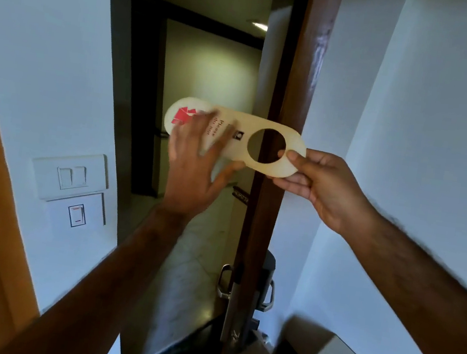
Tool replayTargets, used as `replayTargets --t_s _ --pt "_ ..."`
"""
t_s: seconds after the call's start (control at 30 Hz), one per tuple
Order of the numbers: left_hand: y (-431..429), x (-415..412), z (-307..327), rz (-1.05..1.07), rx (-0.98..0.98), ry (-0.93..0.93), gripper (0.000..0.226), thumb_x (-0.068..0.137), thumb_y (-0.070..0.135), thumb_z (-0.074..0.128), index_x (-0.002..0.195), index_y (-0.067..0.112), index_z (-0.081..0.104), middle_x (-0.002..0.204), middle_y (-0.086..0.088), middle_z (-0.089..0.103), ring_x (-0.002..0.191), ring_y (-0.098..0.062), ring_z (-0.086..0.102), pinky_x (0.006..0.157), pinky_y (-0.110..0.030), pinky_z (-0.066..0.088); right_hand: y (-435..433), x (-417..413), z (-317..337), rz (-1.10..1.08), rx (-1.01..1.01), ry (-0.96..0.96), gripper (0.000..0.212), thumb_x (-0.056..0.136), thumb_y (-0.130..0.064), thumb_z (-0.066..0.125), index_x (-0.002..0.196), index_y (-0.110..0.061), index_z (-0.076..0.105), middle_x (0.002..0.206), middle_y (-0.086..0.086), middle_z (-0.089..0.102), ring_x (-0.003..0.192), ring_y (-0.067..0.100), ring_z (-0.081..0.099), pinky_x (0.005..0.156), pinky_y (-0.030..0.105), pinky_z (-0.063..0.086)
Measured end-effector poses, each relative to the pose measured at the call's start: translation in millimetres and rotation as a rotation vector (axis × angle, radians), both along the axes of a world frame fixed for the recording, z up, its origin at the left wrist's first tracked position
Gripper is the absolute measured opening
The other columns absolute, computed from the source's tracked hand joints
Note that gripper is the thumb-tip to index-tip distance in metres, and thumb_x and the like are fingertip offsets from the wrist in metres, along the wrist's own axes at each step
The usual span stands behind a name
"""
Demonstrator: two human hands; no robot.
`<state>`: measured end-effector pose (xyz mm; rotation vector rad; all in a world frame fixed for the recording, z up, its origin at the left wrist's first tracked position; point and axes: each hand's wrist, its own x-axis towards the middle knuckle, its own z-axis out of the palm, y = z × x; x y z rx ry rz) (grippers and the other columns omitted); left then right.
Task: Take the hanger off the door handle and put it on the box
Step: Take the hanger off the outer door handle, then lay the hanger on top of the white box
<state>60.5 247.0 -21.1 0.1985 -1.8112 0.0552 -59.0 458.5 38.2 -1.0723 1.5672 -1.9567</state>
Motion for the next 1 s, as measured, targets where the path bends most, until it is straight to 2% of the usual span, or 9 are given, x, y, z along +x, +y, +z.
replayTargets --t_s 0.03,0.1,0.2,0.3,0.4,0.57,0.67,0.9,1.0 --pt "2.2 -0.8 2.4 -0.054 0.212 0.044 0.071 0.101 0.056 0.049 0.161 0.023 0.032 0.170 -0.012 0.022 0.158 -0.034 0.020 0.128 -0.059 0.016 7.1 -7.7 -1.4 -0.013 0.011 0.022 0.027 0.103 -0.014 0.064 0.126 0.000 0.071 0.111 0.015 0.081 0.104 0.029 0.079 0.078 0.032 0.066" --pt "7.4 -2.6 12.6 -0.275 0.641 0.197 0.081 0.102 0.055 0.050 0.165 0.017 0.018 0.171 -0.011 0.019 0.156 -0.029 0.029 0.126 -0.049 0.032 21.6 -23.7 -3.9 -0.027 0.024 0.049 0.025 0.103 -0.016 0.065 0.124 -0.005 0.073 0.114 0.012 0.081 0.104 0.028 0.079 0.083 0.035 0.066" --pt "16.6 -3.9 27.5 -0.519 0.947 0.264 0.058 0.106 0.039 0.055 0.157 0.016 0.036 0.139 -0.004 0.063 0.120 -0.018 0.070 0.091 -0.031 0.064 44.1 -49.5 -9.6 -0.036 0.025 0.074 0.021 0.103 -0.020 0.065 0.119 -0.011 0.076 0.116 0.011 0.080 0.105 0.027 0.078 0.082 0.033 0.066" --pt "38.4 -5.8 34.6 -0.567 0.851 0.313 0.036 0.108 0.028 0.054 0.140 0.013 0.053 0.125 0.002 0.073 0.109 -0.012 0.075 0.080 -0.032 0.067 67.9 -80.6 -17.0 -0.085 -0.005 0.055 0.020 0.102 -0.021 0.067 0.116 -0.013 0.079 0.117 0.008 0.080 0.105 0.026 0.079 0.085 0.032 0.065" --pt "78.5 -18.9 39.4 -0.608 0.636 0.302 0.026 0.108 0.028 0.055 0.132 0.021 0.060 0.118 0.015 0.074 0.108 -0.008 0.075 0.075 -0.025 0.065 94.3 -118.7 -32.1 -0.192 -0.017 0.027 0.015 0.100 -0.020 0.072 0.096 -0.008 0.080 0.099 0.002 0.080 0.084 0.016 0.079 0.093 0.037 0.063" --pt "144.6 -74.0 27.3 -0.585 0.371 0.126 0.026 0.105 0.023 0.063 0.130 0.026 0.063 0.118 0.011 0.070 0.098 0.007 0.070 0.077 -0.014 0.060 140.9 -185.6 -71.7 -0.367 -0.075 -0.204 0.041 0.091 -0.022 0.082 0.116 0.007 0.068 0.111 0.023 0.068 0.101 0.030 0.064 0.089 0.031 0.064" --pt "180.5 -129.4 10.6 -0.694 0.432 0.032 0.028 0.104 0.018 0.063 0.129 0.031 0.065 0.118 0.009 0.069 0.097 -0.001 0.072 0.077 -0.019 0.062 171.6 -232.7 -99.4 -0.465 -0.101 -0.305 0.041 0.093 -0.016 0.080 0.127 0.002 0.065 0.116 0.019 0.078 0.094 0.026 0.075 0.083 0.030 0.065" --pt "221.1 -285.3 -85.0 -0.624 0.766 -0.143 0.023 0.101 0.019 0.067 0.122 0.013 0.075 0.110 -0.002 0.075 0.088 -0.011 0.074 0.072 -0.007 0.054 249.1 -332.4 -204.6 -0.711 -0.074 -0.473 0.024 0.093 -0.006 0.077 0.112 -0.006 0.061 0.106 0.019 0.076 0.094 0.032 0.077 0.076 0.032 0.066" --pt "230.2 -351.8 -167.1 -0.539 0.880 -0.350 0.027 0.101 0.026 0.068 0.124 0.014 0.075 0.113 -0.005 0.079 0.094 -0.015 0.075 0.080 -0.022 0.063 282.9 -369.3 -273.2 -0.839 0.011 -0.552 0.019 0.093 -0.003 0.076 0.108 -0.006 0.065 0.100 0.017 0.078 0.082 0.026 0.079 0.072 0.032 0.067"
